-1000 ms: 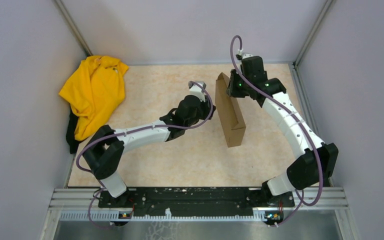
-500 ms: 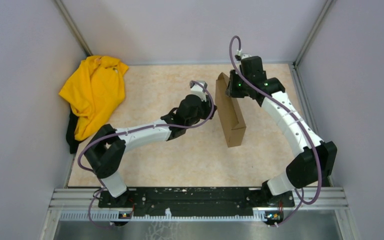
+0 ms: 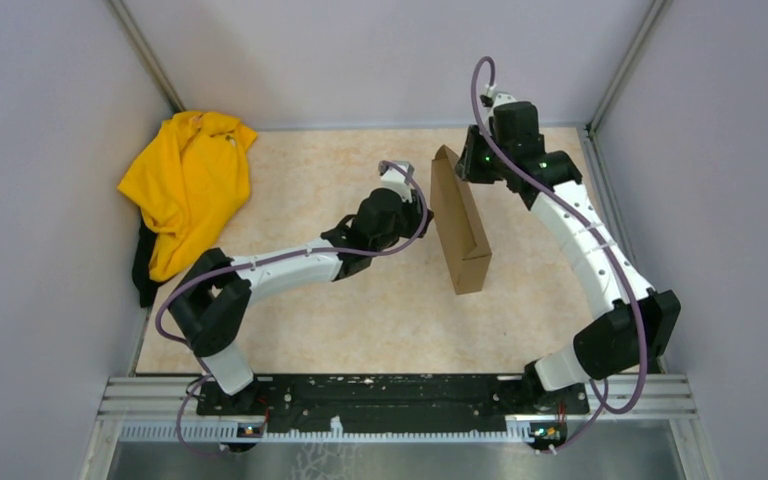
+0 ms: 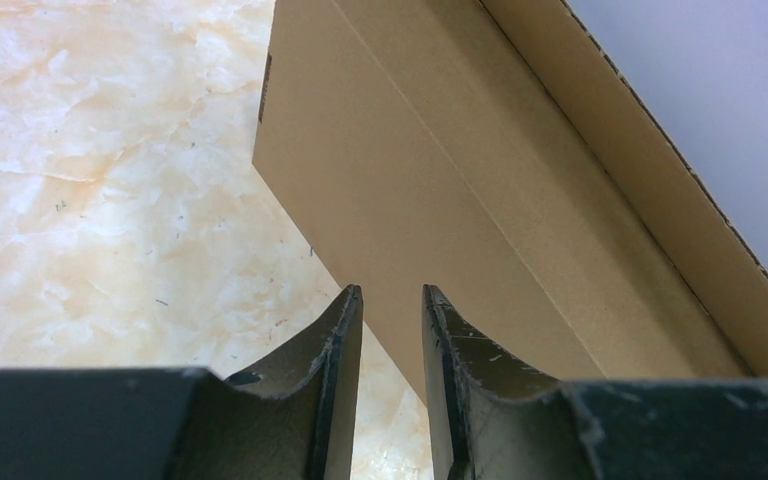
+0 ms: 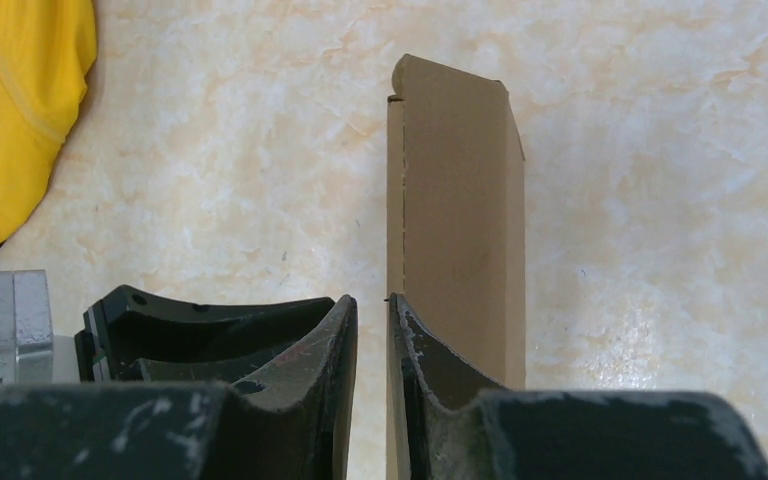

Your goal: Fold the paper box

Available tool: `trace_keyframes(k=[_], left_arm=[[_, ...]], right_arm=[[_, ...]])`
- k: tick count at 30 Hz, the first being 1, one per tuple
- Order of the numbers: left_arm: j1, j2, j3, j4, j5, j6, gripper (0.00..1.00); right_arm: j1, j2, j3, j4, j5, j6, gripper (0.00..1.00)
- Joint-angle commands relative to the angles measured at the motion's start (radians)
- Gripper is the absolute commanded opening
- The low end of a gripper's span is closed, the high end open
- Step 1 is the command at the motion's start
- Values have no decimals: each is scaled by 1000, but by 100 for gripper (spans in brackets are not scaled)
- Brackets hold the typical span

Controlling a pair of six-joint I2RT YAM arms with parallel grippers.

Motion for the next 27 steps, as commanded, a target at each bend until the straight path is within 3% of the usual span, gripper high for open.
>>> trace_keyframes(k=[1,10,20,27], left_arm=[[14,11,13,19,15,6,35],[64,82,71,25,60,19,36],[114,271,353,-74,158,80,36],[116,283,363,-66,182,59,36]], right_arm=[[-30,-33,26,29,-14,-11,18],[-42,0,-14,31,-61,-30,18],[-28,105,-18,-75,-55,-96,17],[-14,140,-80,-97,1,-120,17]])
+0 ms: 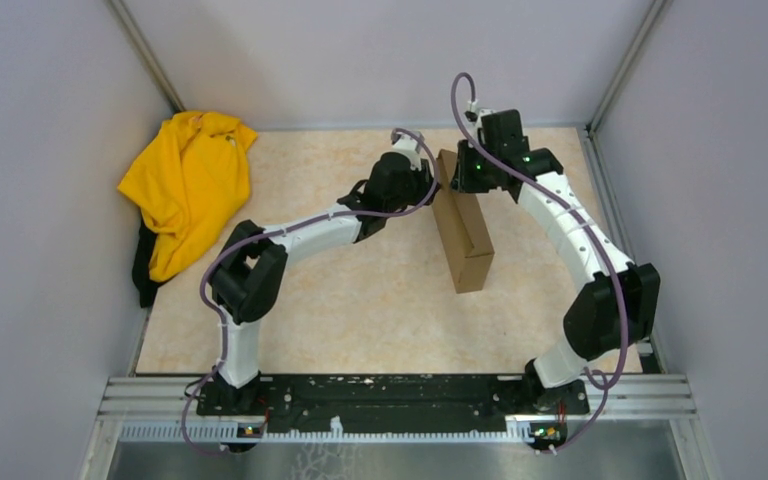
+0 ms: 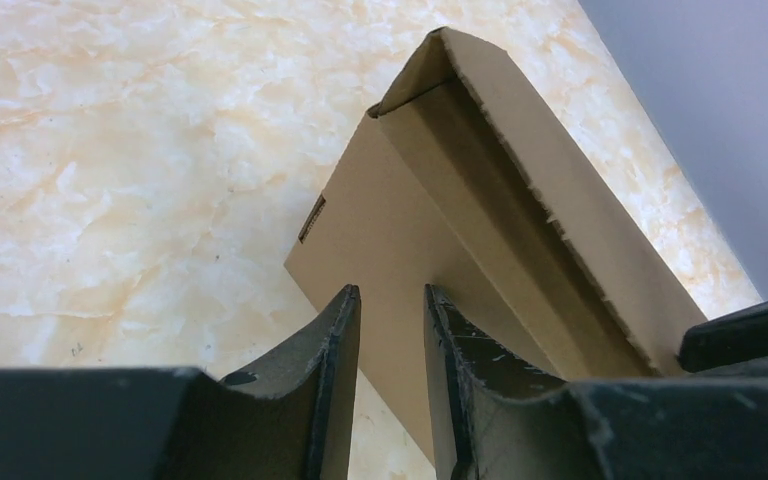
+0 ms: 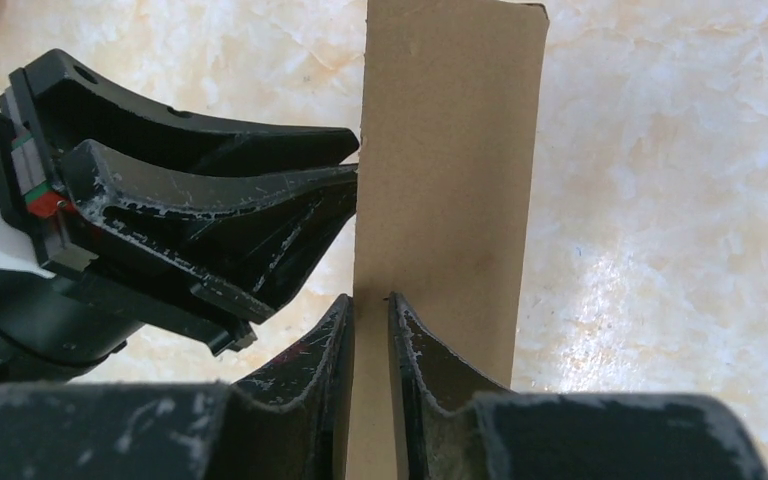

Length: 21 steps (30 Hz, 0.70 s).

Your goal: Fold the paper box

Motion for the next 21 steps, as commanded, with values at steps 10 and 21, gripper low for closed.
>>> trace_keyframes(k=[10,21], left_arm=[[-3,-28,-12,4,36,-7,36],[32,-201,-83,-114,8,41,46]], right_arm=[[22,65,-134,-71,142,-56,16],[26,-23,-35,-32,78,-43,24]])
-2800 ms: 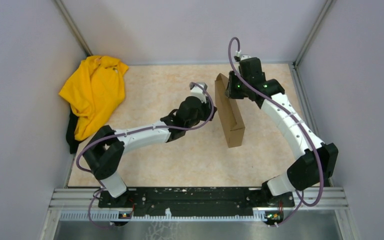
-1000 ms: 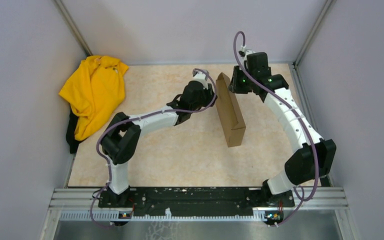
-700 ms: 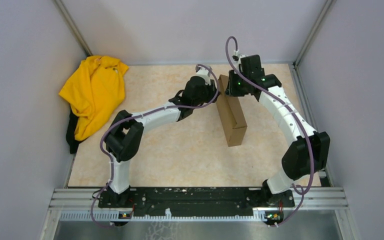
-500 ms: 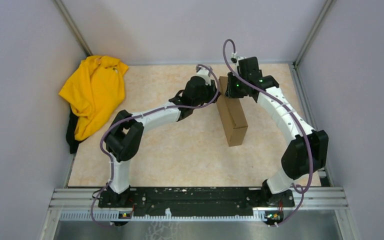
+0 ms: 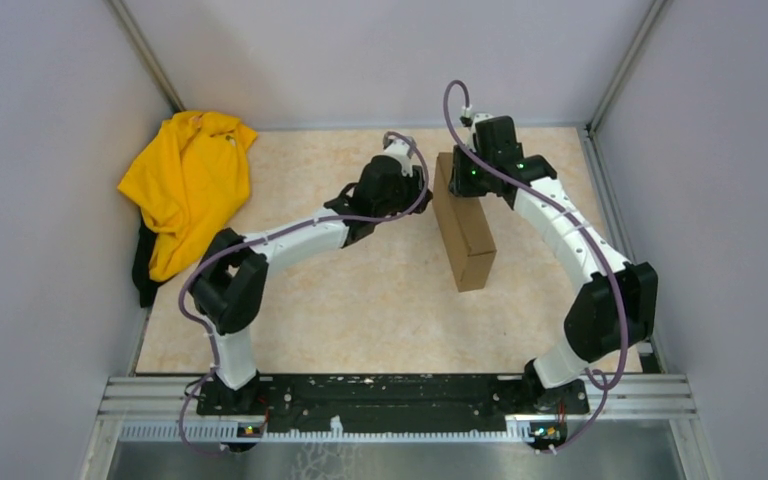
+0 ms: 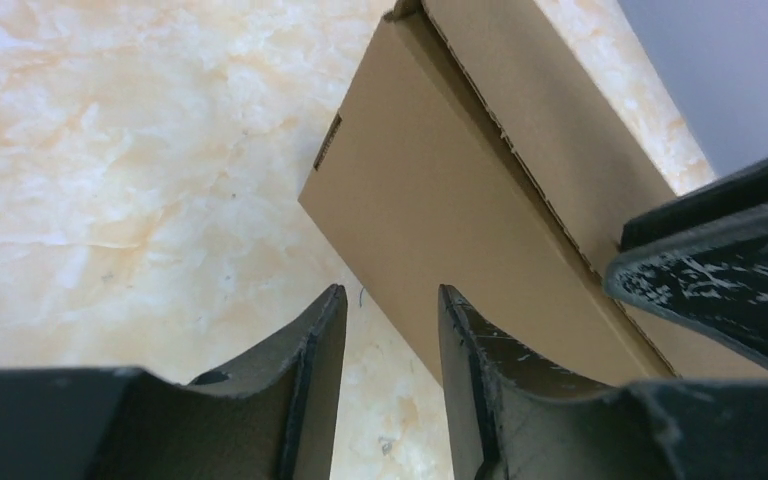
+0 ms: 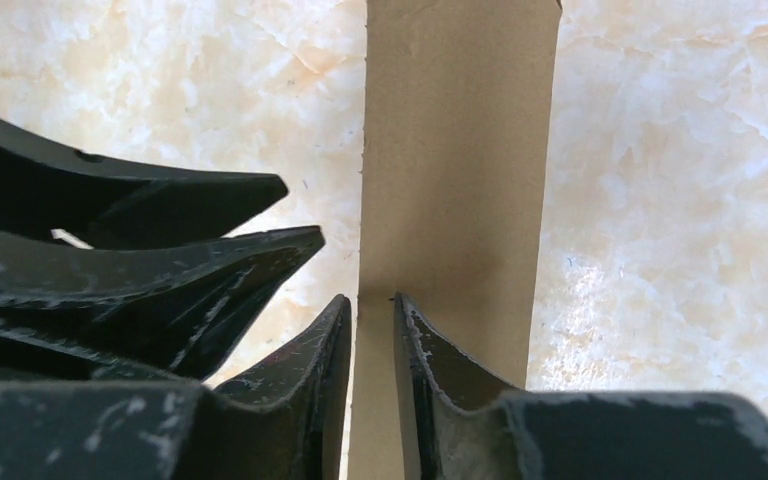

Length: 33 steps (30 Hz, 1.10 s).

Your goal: Fold the paper box

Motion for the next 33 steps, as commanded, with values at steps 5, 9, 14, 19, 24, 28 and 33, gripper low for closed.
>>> trace_keyframes(k=[5,9,14,19,24,28,33], left_arm=[[115,-171,114,-224,77,66,51],[177,-119,279,-314,236,72,51],[178,61,600,-456,429,136,51],[157,170,757,-469,504,199,53],[133,227,770,-459,531,247,53],[128,274,767,-437,544,250,53],[128,318,773,-407,530,244,53]], right_arm=[[5,-32,252,-185,22,-22,30],[5,-48,317,-279,42,-23,26],[15,-163,165,-318,39,26,17],[45,-288,2,-335,55,82,15],[58,-378,-110,-334,49,104,14],[58,-418,-154,-328,50,108,14],[58,-410,-170,-336,47,92,14]])
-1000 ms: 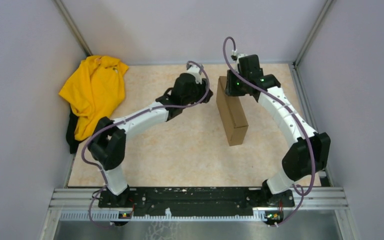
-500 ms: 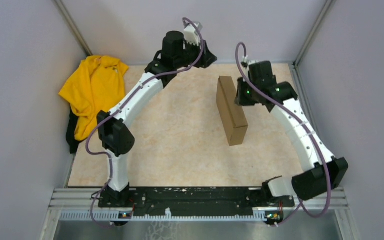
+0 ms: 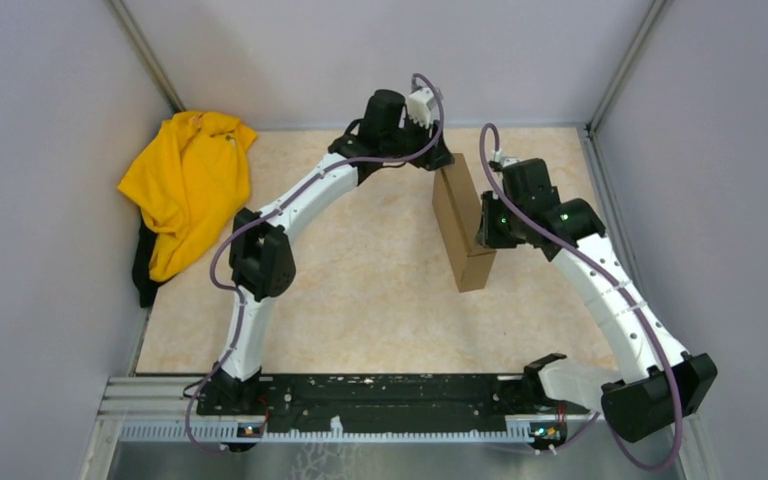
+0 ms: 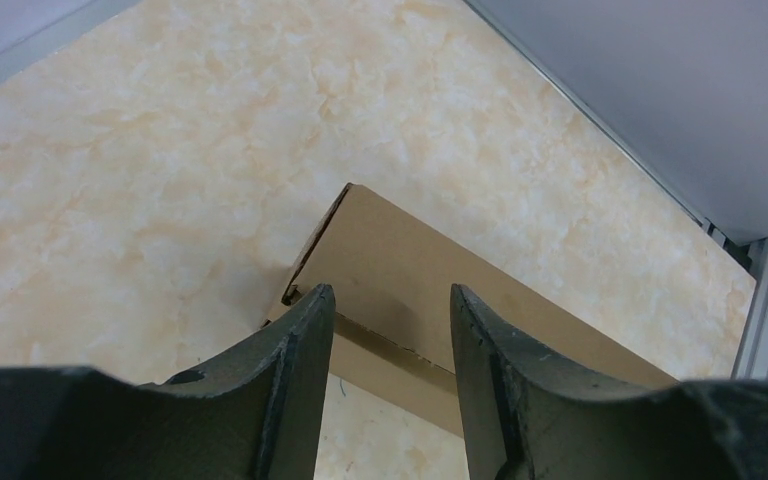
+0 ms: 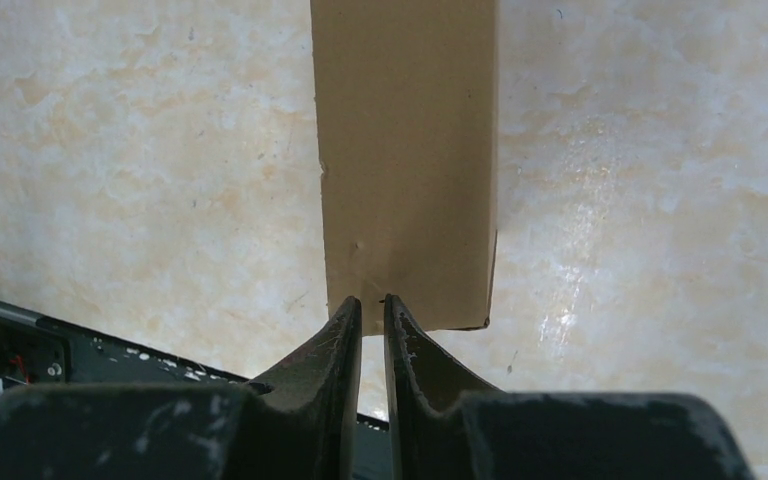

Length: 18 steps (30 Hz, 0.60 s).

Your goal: Fold the paper box

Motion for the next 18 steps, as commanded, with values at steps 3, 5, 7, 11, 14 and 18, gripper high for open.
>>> trace_keyframes(k=[3,5,7,11,14,18], left_arm=[[-1,53,44,42,17,20,53],[0,73,47,40,5,19,52],[1,89,47,36,0,21,52],[-1,95,21,20,-16,28,51],[0,63,-59,39,-34,32,51],[-1,21,-203,100,-55,21,51]], right_arm=[[8,-14,-50,38,3,-2,14],[8,-19,-82,55,0,2,14],[8,-22,-118,67,-5,6,14],[8,-31,-186,91,-6,19,14],[9,-37,-227,101,-4,30,14],[8,-38,-266,116,-10,40,14]])
